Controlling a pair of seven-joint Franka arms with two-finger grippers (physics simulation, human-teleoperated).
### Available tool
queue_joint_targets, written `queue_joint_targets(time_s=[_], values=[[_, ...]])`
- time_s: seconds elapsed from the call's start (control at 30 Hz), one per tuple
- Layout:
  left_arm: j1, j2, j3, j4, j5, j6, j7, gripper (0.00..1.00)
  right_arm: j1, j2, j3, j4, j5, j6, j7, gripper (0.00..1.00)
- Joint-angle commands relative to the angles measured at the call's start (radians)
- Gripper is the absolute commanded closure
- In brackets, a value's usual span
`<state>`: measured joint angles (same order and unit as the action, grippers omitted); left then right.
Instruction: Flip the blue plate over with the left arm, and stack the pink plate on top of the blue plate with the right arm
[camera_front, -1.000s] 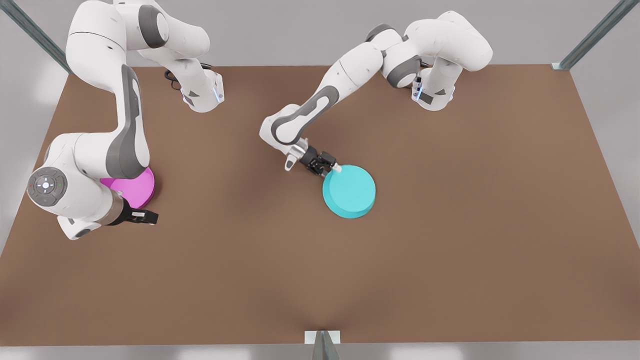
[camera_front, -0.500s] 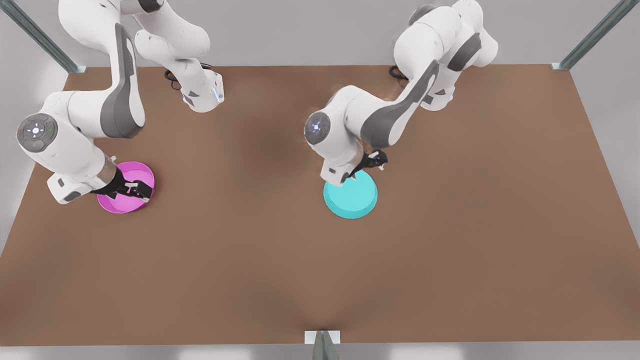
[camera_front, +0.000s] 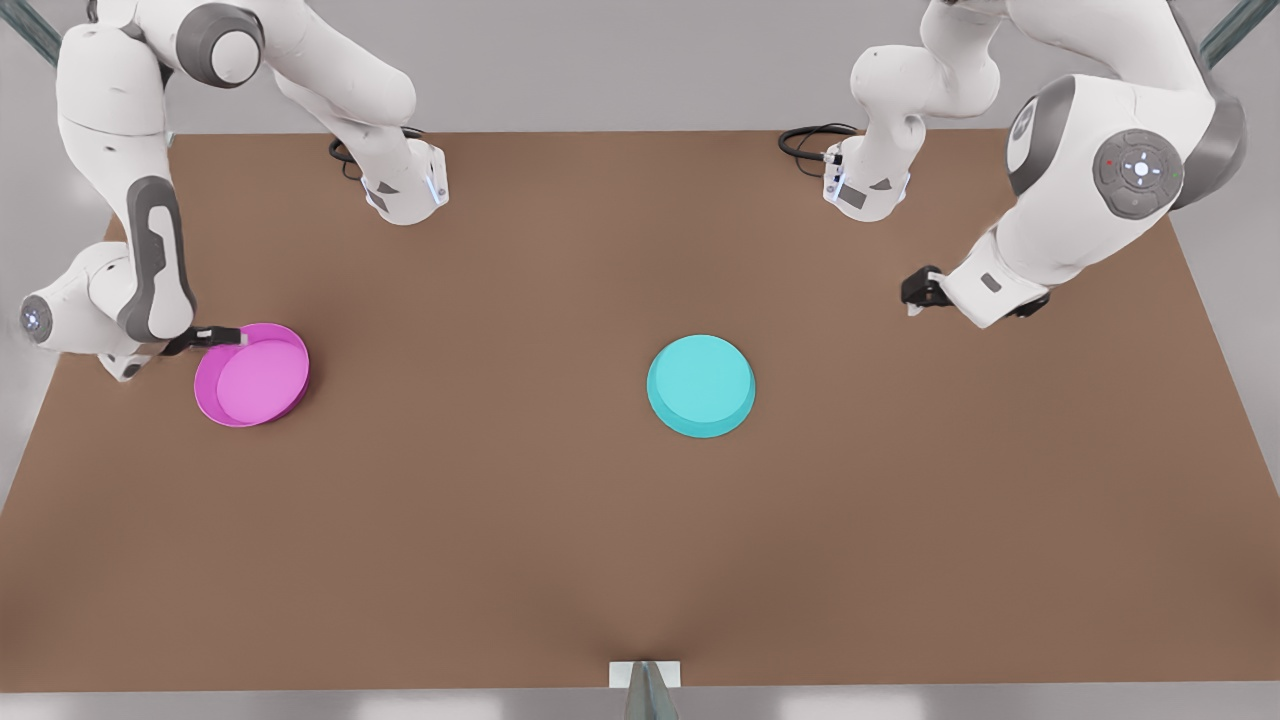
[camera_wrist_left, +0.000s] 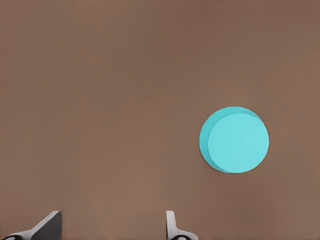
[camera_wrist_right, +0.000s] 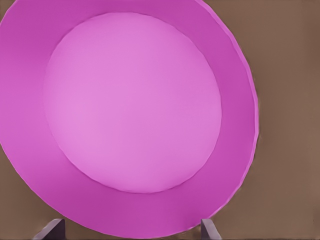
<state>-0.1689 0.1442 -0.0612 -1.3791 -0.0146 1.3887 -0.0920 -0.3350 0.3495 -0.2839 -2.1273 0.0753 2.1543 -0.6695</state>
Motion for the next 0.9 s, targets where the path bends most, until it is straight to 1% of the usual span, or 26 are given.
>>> queue_joint_targets(time_s=[0.0, 0.07, 0.1, 0.13, 0.17, 0.2, 0.23, 0.4, 0.43, 0.47, 0.53, 0.63, 0.73, 0.87], values=[[-0.006, 0.005, 0.000, 0.002, -0.007, 0.000, 0.000, 0.00, 0.004, 0.000, -0.001, 0.004, -0.003, 0.018, -0.001, 0.00], [-0.006, 0.012, 0.000, 0.002, -0.005, 0.000, 0.005, 0.00, -0.016, 0.019, -0.003, 0.007, -0.019, 0.108, -0.015, 0.00], [-0.006, 0.018, 0.003, 0.002, -0.002, 0.000, 0.005, 0.00, -0.027, 0.026, -0.003, 0.007, -0.017, 0.110, -0.015, 0.00], [-0.006, 0.020, 0.003, 0.002, -0.001, 0.000, 0.005, 0.00, -0.044, 0.042, 0.000, 0.007, 0.016, 0.098, -0.036, 0.00], [-0.006, 0.023, 0.003, 0.002, -0.001, 0.000, 0.005, 0.00, -0.036, 0.042, 0.005, 0.018, 0.076, 0.044, -0.042, 0.00], [-0.006, 0.029, 0.003, 0.002, 0.001, 0.000, 0.006, 0.00, 0.017, 0.042, 0.005, 0.064, 0.077, -0.014, -0.047, 0.00], [-0.006, 0.038, 0.003, 0.002, 0.001, 0.000, 0.006, 0.00, 0.021, 0.046, 0.005, 0.072, 0.077, -0.011, -0.039, 0.00], [-0.006, 0.048, 0.006, 0.000, 0.002, 0.000, 0.005, 0.00, -0.078, 0.097, 0.005, 0.161, 0.098, 0.001, -0.010, 0.00], [-0.006, 0.048, 0.006, 0.002, 0.002, 0.000, 0.005, 0.00, -0.119, 0.143, 0.005, 0.211, 0.099, 0.001, -0.028, 0.00], [-0.006, 0.048, 0.004, 0.002, 0.002, -0.002, 0.005, 0.00, -0.137, 0.155, 0.005, 0.213, 0.109, -0.016, -0.041, 0.00], [-0.006, 0.048, 0.006, 0.000, 0.002, 0.000, 0.005, 0.00, -0.168, 0.209, 0.005, 0.250, 0.198, -0.183, -0.044, 0.00], [-0.006, 0.049, 0.006, 0.002, 0.002, 0.000, 0.005, 0.00, -0.171, 0.218, 0.009, 0.257, 0.204, -0.211, -0.050, 0.00], [-0.006, 0.049, 0.006, 0.002, 0.002, 0.000, 0.005, 0.00, -0.170, 0.218, 0.019, 0.270, 0.205, -0.194, -0.042, 0.00], [-0.006, 0.048, 0.006, 0.002, 0.002, -0.002, 0.006, 0.00, -0.157, 0.259, 0.045, 0.332, 0.207, -0.169, -0.036, 0.00]])
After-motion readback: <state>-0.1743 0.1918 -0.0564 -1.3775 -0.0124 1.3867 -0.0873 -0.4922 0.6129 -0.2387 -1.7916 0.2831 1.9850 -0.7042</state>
